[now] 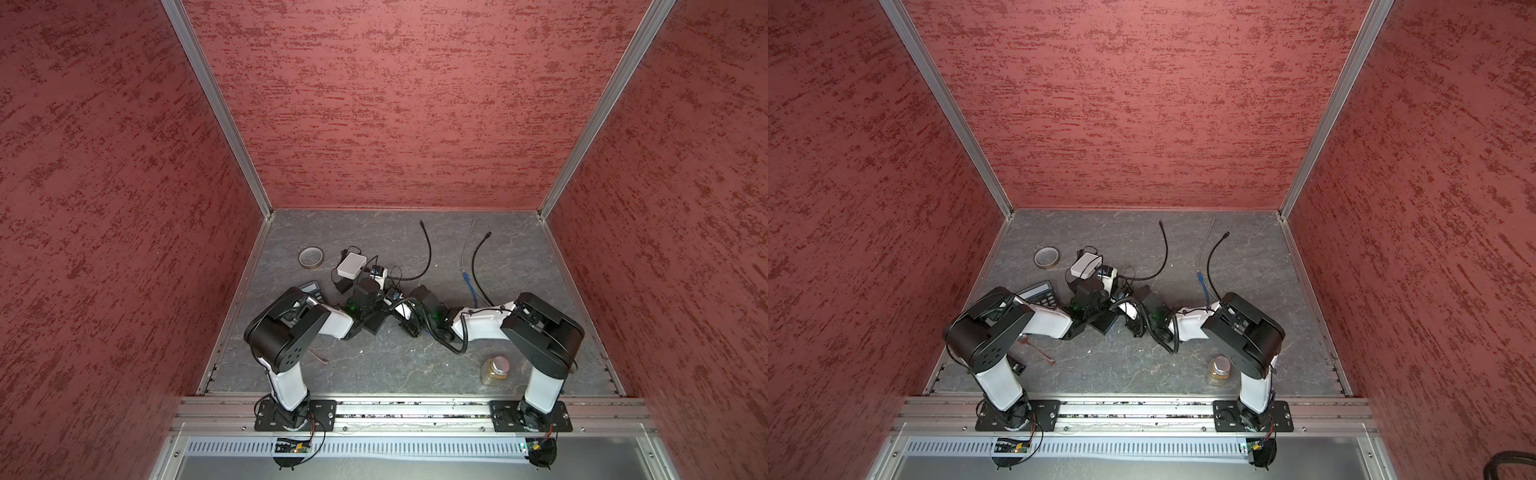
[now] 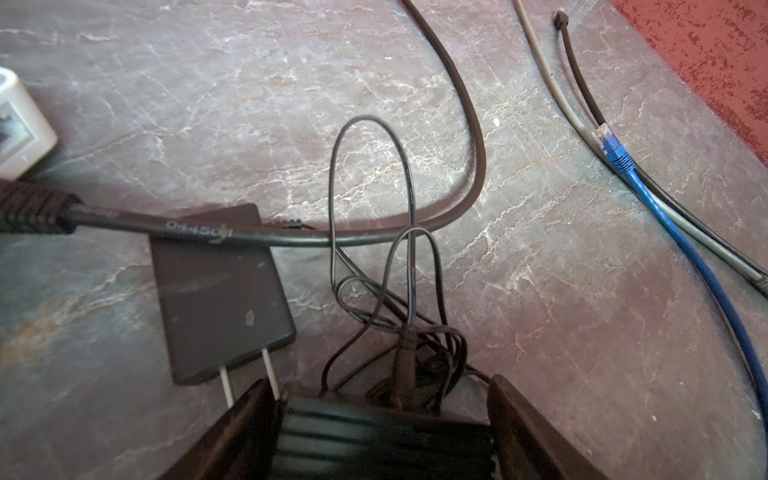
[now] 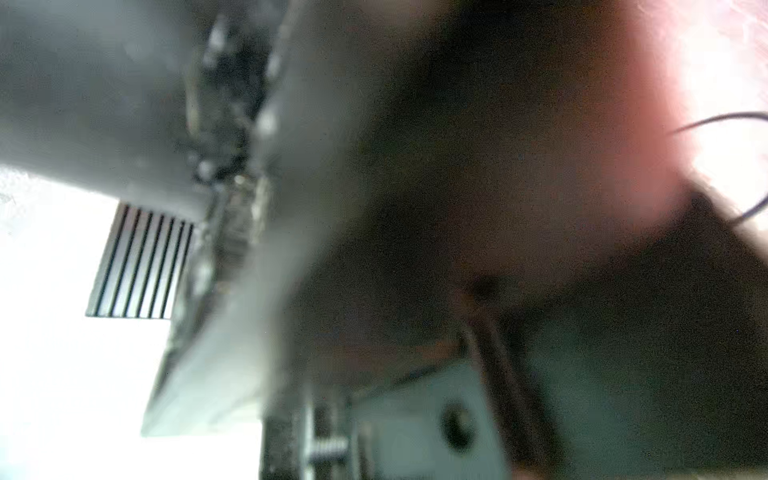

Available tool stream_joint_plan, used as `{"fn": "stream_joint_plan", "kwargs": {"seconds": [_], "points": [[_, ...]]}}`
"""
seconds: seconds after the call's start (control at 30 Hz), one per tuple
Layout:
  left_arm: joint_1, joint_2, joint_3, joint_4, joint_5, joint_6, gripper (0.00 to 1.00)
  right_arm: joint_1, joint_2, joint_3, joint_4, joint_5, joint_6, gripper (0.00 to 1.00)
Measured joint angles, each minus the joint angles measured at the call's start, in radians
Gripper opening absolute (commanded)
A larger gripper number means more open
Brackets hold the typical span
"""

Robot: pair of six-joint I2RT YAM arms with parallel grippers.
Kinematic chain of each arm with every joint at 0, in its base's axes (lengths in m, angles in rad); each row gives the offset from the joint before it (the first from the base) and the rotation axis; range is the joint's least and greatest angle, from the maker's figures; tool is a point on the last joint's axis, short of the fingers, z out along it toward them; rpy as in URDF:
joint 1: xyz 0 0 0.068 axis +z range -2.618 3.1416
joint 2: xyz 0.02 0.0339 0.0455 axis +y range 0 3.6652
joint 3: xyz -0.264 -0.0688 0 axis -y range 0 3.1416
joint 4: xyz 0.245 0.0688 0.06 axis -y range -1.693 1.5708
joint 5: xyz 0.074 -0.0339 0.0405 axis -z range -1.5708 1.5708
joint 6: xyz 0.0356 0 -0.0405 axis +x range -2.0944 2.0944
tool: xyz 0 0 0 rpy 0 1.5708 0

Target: Insert the plug into the switch port

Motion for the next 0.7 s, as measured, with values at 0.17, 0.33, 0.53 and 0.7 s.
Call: {"fn": "stream_joint_plan", "kwargs": {"seconds": [0.17,0.33,0.53,0.7], "points": [[0.0,0.022,0.0,0.045,-0.002,0.0,0.8,0.0,0.005,0.0,0.008,0.0,0.0,0.0],[0.0,0.027,-0.004,0.064,-0.005,-0.004,0.8,0.0,0.007,0.0,0.015,0.001,0.0,0.0],[0.0,0.032,-0.01,0.089,-0.008,-0.01,0.8,0.0,0.007,-0.018,0.053,0.004,0.007,0.0],[0.0,0.043,-0.011,0.116,-0.015,-0.023,0.79,0.0,0.007,-0.022,0.065,0.01,0.013,0.0]]}}
